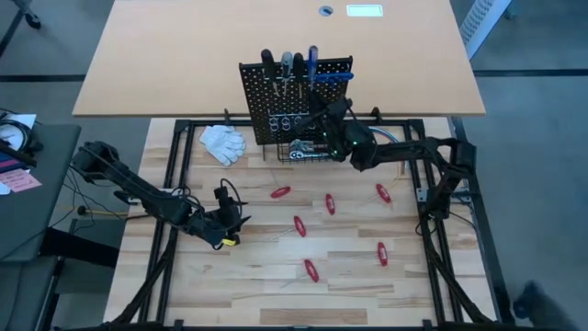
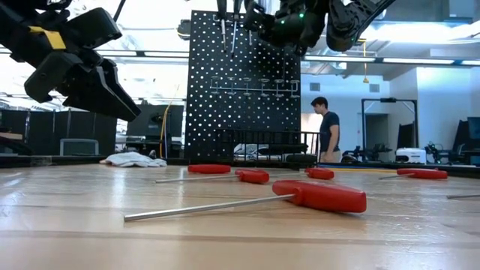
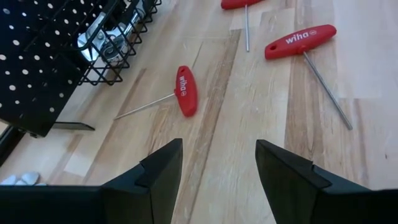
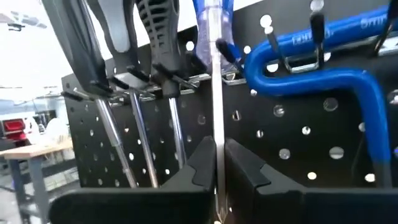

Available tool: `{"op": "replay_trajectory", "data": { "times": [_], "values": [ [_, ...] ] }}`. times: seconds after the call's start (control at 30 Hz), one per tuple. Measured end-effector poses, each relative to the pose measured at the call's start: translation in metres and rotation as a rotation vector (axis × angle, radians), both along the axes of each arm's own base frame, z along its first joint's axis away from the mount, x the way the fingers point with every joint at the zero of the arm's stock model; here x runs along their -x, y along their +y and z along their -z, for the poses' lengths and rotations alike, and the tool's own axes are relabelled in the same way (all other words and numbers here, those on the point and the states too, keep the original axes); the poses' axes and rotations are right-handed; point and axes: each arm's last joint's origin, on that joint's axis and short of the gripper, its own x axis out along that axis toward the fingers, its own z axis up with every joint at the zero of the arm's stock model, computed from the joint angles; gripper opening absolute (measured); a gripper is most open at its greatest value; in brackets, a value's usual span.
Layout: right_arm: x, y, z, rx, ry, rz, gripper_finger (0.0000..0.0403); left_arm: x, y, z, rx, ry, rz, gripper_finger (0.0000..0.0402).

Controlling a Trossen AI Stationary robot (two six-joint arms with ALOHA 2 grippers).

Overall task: Hang tools onto peg board
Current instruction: Hang the blue transparent screwdriver on the pegboard, then hang the red allen wrench on the pegboard

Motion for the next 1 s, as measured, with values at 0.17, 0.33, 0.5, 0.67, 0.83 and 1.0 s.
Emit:
{"op": "replay_trajectory", "data": {
  "times": [0.17,0.33,0.5,0.67,0.83,1.0],
  "values": [
    [-0.003,-0.001,0.014,-0.038,0.142,0.011,0.007,0.0,0.0,0.0,0.001,0.0,0.0,0.0196],
    [0.004,0.007,0.001,-0.052,0.226,0.0,0.012,0.0,0.0,0.0,0.002,-0.001,0.0,0.0196],
    [0.011,0.025,-0.006,-0.081,0.371,-0.048,0.0161,0.0,0.0,0.0,0.009,0.001,0.003,0.0196],
    [0.022,0.057,-0.011,-0.098,0.574,-0.23,0.0179,0.0,-0.001,0.001,0.029,0.012,0.024,0.0196],
    [0.025,0.096,0.01,-0.137,0.838,-0.54,0.018,0.0,-0.001,0.001,0.037,0.014,0.029,0.0196],
    [0.019,0.138,0.07,-0.164,1.001,-0.792,0.0173,0.001,0.001,0.003,0.028,0.024,0.028,0.0196]
  ]
}}
